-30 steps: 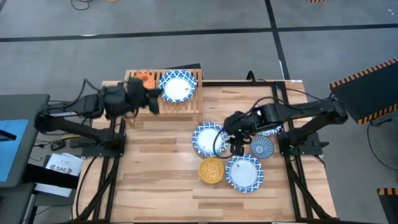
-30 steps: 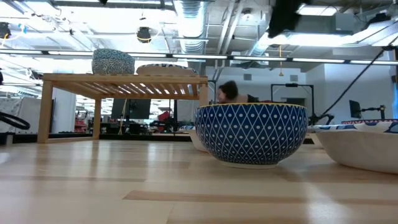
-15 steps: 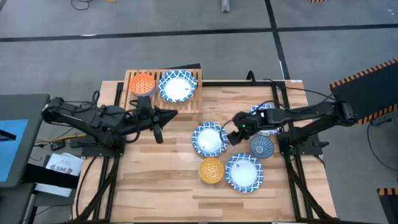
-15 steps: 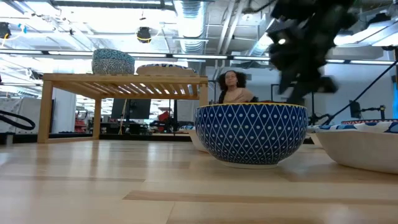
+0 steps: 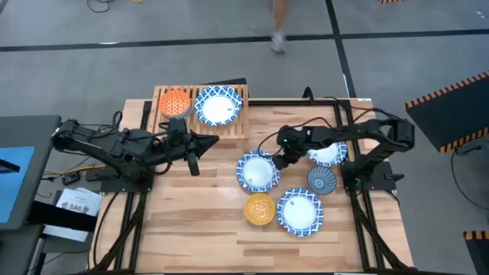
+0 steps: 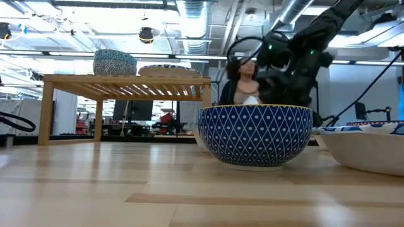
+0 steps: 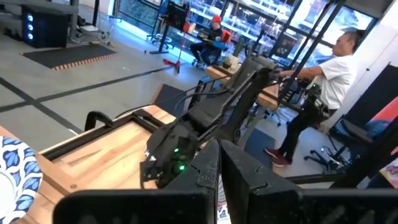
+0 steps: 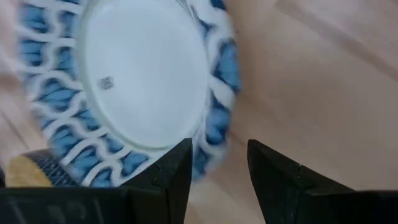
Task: Place and stack bowls onto a shelf
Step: Stack the large white bowl on top of the white bowl on the shelf
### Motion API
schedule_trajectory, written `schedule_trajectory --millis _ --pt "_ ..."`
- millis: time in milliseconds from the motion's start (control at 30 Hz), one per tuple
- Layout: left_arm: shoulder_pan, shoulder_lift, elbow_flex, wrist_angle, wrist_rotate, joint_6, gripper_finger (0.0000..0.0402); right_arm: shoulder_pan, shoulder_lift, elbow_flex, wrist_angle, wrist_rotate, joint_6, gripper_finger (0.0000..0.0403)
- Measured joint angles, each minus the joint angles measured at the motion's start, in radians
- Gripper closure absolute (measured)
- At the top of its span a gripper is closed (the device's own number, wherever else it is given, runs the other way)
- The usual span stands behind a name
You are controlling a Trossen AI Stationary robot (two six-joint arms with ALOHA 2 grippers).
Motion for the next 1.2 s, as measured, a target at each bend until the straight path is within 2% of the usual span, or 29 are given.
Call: schedule_trajectory --millis 400,500,633,767,1067,1200 --pt "0.000 0.000 0.000 0.011 -0.004 0.005 0.0401 0.006 0.057 0.000 0.105 -0.049 -0.024 0.0230" --pt "0.000 0.000 0.000 0.009 -0.007 0.005 0.0401 0.004 0.039 0.000 0.099 -0.049 -0.025 0.0253" --pt "0.000 0.000 0.000 0.005 -0.014 0.007 0.0401 0.003 -0.005 0.000 0.087 -0.049 -0.026 0.0312" --pt "0.000 0.000 0.000 0.007 -0.014 0.008 0.0401 0.003 -0.079 0.000 0.072 -0.056 -0.034 0.0380" --pt "0.000 -0.001 0.000 0.018 -0.014 0.008 0.0401 0.002 -0.394 0.000 -0.091 -0.133 -0.022 0.0382" --pt "0.001 -0.001 0.000 0.025 -0.020 0.008 0.0401 0.029 -0.518 0.000 -0.134 -0.237 0.052 0.0382"
